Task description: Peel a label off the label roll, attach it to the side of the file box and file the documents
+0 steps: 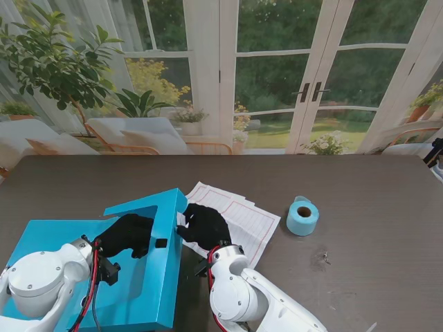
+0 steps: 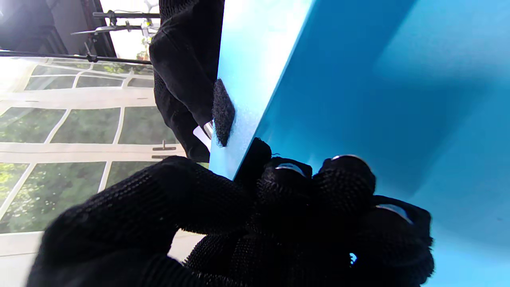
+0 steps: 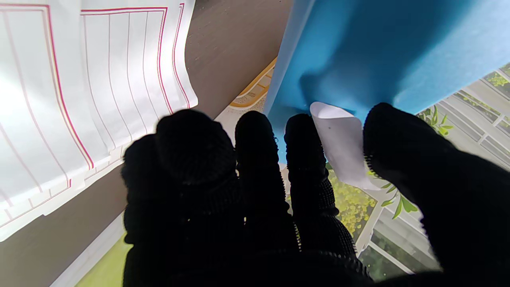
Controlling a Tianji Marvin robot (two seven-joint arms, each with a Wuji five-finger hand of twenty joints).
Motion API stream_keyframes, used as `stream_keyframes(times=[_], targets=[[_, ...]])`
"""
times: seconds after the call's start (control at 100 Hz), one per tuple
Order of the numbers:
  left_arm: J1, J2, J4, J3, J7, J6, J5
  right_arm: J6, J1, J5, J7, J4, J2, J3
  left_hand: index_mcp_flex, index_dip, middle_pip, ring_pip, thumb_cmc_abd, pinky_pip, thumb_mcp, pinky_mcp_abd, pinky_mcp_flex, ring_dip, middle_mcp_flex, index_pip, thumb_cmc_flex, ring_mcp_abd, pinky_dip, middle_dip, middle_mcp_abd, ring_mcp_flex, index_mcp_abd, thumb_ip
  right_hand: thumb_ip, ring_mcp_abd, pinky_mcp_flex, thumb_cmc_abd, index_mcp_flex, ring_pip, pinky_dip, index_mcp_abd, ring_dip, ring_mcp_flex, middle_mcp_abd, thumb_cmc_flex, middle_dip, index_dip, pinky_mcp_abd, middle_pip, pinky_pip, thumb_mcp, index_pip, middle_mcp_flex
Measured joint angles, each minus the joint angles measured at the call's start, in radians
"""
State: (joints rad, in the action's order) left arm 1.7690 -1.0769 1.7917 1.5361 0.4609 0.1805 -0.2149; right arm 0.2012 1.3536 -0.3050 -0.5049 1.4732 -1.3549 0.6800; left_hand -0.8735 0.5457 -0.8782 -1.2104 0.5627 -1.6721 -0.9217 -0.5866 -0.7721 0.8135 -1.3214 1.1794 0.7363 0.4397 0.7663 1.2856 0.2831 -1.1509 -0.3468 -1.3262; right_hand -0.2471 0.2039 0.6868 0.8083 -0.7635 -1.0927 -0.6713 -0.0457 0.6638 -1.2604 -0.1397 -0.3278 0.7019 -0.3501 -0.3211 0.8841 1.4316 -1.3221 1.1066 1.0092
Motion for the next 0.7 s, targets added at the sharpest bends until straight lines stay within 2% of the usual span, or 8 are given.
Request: stream_keyframes(times=[0.12, 0.24, 0.35, 0.52, 0.62, 0.65, 0.67, 0.7], targets=[[0.000, 0.002, -0.005, 0.003, 0.010, -0.006, -0.009, -0.003, 0.002, 0.021, -0.001, 0.001, -0.002, 0.001, 0.000, 0.000, 0.006, 0.000, 0.000, 0.000, 0.000, 0.000, 0.017, 0.001, 0.000, -0.005, 0.000, 0.005, 0.000, 0.001, 0.001, 0.019, -0.001, 0.000, -0.080, 0.001, 0.000, -0.001, 0.000, 0.000, 0.000, -0.011, 0.000, -0.001, 0.000, -0.053, -0.001, 0.118, 0.000, 0.000, 0.000, 0.005, 0.058, 0.026], [-0.004, 0.005, -0.021, 0.005, 0.034, -0.021, -0.021, -0.029, 0.008, 0.059, 0.005, 0.007, -0.003, 0.007, -0.001, -0.008, 0.036, 0.038, 0.000, 0.025, 0.000, 0.001, 0.056, 0.001, 0.000, -0.017, 0.000, 0.016, 0.000, 0.001, 0.001, 0.049, -0.001, 0.000, -0.077, 0.005, 0.000, -0.001, -0.006, 0.000, 0.000, -0.039, 0.000, -0.002, 0.000, -0.104, -0.003, 0.140, 0.000, -0.001, 0.000, -0.003, 0.109, 0.069], [-0.008, 0.007, -0.025, 0.005, 0.041, -0.019, -0.025, -0.047, 0.016, 0.061, 0.014, 0.012, 0.000, 0.010, -0.005, -0.024, 0.145, 0.114, 0.000, 0.072, 0.000, 0.015, 0.121, 0.001, 0.005, -0.053, 0.000, 0.044, 0.003, 0.012, 0.013, 0.137, 0.002, 0.000, -0.076, 0.005, 0.000, -0.014, -0.010, -0.003, 0.000, -0.046, 0.000, -0.002, 0.000, -0.122, -0.003, 0.142, 0.000, -0.002, 0.000, 0.002, 0.131, 0.102], [-0.012, 0.007, -0.029, 0.002, 0.039, -0.009, -0.048, -0.059, 0.024, 0.061, 0.018, 0.020, 0.005, 0.010, -0.005, -0.031, 0.302, 0.187, -0.002, 0.133, 0.000, 0.068, 0.239, 0.026, 0.153, -0.089, 0.000, 0.064, 0.094, 0.079, 0.051, 0.334, 0.000, 0.002, -0.076, 0.005, 0.001, -0.015, -0.010, -0.007, 0.000, -0.063, 0.000, -0.003, 0.000, -0.122, -0.003, 0.142, 0.000, -0.002, 0.000, 0.006, 0.134, 0.088], [-0.012, 0.006, -0.030, 0.002, 0.038, -0.007, -0.063, -0.064, 0.026, 0.064, 0.017, 0.021, 0.006, 0.009, -0.005, -0.049, 0.359, 0.197, -0.002, 0.167, 0.014, 0.087, 0.279, 0.037, 0.233, -0.096, -0.022, 0.064, 0.167, 0.064, 0.062, 0.376, -0.001, 0.004, -0.076, 0.005, 0.001, -0.015, -0.010, -0.009, 0.000, -0.065, 0.000, -0.003, -0.001, -0.122, -0.003, 0.142, 0.000, -0.002, 0.000, 0.008, 0.137, 0.088], [-0.012, 0.005, -0.030, 0.002, 0.037, -0.005, -0.069, -0.066, 0.026, 0.065, 0.016, 0.021, 0.006, 0.009, -0.005, -0.058, 0.371, 0.199, -0.002, 0.167, 0.030, 0.090, 0.286, 0.038, 0.241, -0.101, -0.031, 0.064, 0.172, 0.049, 0.063, 0.378, -0.001, 0.006, -0.076, 0.005, 0.001, -0.015, -0.010, -0.009, 0.000, -0.065, 0.000, -0.003, -0.001, -0.122, -0.003, 0.143, 0.000, -0.002, 0.000, 0.008, 0.141, 0.088], [-0.012, 0.005, -0.030, 0.002, 0.036, -0.004, -0.073, -0.067, 0.027, 0.065, 0.016, 0.021, 0.005, 0.009, -0.005, -0.068, 0.383, 0.199, -0.002, 0.168, 0.034, 0.090, 0.286, 0.038, 0.245, -0.106, -0.031, 0.064, 0.177, 0.039, 0.064, 0.378, -0.001, 0.024, -0.076, 0.005, 0.001, -0.015, -0.021, -0.011, 0.000, -0.065, 0.000, -0.003, -0.001, -0.122, -0.003, 0.143, 0.000, -0.002, 0.000, 0.010, 0.141, 0.088], [-0.012, 0.004, -0.030, 0.001, 0.032, -0.001, -0.078, -0.068, 0.027, 0.066, 0.016, 0.021, 0.005, 0.008, -0.003, -0.084, 0.386, 0.199, -0.003, 0.168, 0.037, 0.090, 0.288, 0.038, 0.249, -0.118, -0.031, 0.064, 0.182, 0.018, 0.064, 0.379, -0.001, 0.014, -0.076, 0.005, 0.002, -0.015, -0.021, -0.011, 0.000, -0.065, 0.000, -0.003, -0.001, -0.122, -0.003, 0.143, 0.000, -0.002, 0.000, 0.010, 0.142, 0.088]])
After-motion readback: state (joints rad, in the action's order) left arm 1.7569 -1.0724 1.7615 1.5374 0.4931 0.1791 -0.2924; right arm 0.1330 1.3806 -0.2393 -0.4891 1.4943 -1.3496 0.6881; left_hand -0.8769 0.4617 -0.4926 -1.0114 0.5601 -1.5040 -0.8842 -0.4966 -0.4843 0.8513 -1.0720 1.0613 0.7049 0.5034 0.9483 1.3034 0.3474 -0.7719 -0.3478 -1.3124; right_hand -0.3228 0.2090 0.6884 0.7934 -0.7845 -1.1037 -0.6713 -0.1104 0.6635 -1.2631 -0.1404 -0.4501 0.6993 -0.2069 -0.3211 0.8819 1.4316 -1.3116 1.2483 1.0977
